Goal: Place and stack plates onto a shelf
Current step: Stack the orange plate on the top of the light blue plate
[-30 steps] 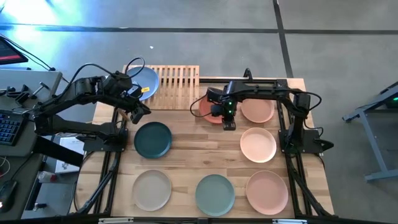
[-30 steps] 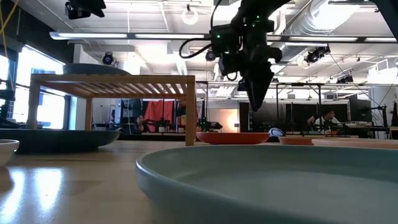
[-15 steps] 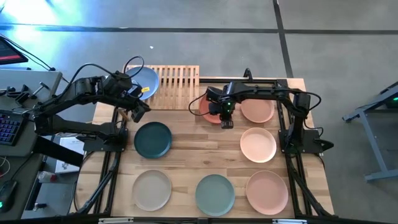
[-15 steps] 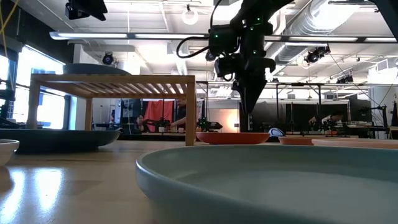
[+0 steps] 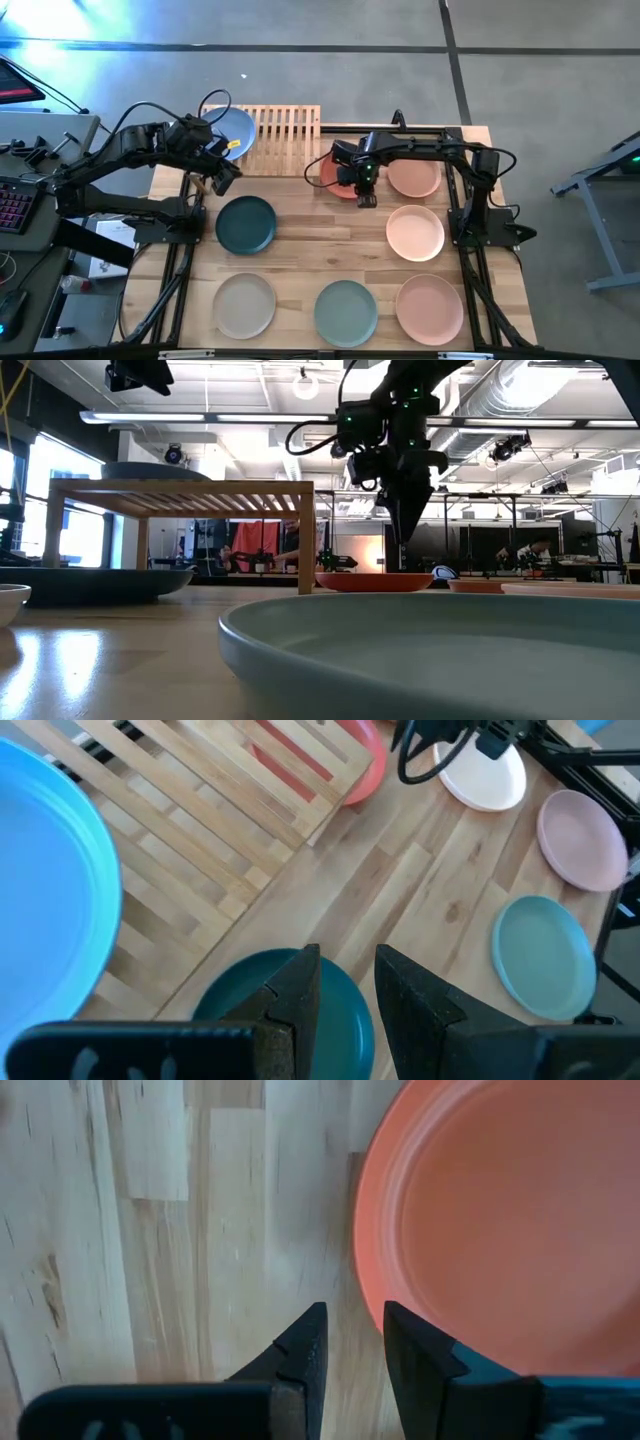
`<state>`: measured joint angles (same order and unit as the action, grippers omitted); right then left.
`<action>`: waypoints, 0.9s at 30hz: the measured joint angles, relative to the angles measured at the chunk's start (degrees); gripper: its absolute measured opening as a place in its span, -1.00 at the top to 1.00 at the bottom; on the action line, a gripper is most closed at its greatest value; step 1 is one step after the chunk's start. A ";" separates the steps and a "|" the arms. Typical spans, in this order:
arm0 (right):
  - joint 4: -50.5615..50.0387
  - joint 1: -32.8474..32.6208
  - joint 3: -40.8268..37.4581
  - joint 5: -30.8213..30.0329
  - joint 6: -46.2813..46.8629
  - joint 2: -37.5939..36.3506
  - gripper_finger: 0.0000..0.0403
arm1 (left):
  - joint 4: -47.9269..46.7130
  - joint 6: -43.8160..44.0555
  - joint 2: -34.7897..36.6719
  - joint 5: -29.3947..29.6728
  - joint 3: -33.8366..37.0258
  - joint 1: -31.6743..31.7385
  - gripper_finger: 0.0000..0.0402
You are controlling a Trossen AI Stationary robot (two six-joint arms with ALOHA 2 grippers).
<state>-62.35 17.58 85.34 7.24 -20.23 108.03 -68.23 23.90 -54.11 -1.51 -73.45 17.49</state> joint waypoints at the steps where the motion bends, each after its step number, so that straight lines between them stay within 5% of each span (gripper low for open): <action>1: -0.25 0.00 0.00 0.23 1.01 0.00 0.61 | 0.00 0.03 0.00 0.23 0.00 0.01 0.57; 15: -10.39 -1.51 0.00 2.24 3.70 -0.38 0.61 | 0.00 -0.46 0.00 0.69 0.00 0.01 0.57; 27: -8.94 0.07 0.02 2.37 5.43 -10.71 0.61 | 0.04 -0.48 0.00 0.73 0.00 0.01 0.57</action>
<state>-71.28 17.66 85.36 9.61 -14.80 97.32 -68.19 23.42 -54.11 -0.78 -73.45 17.50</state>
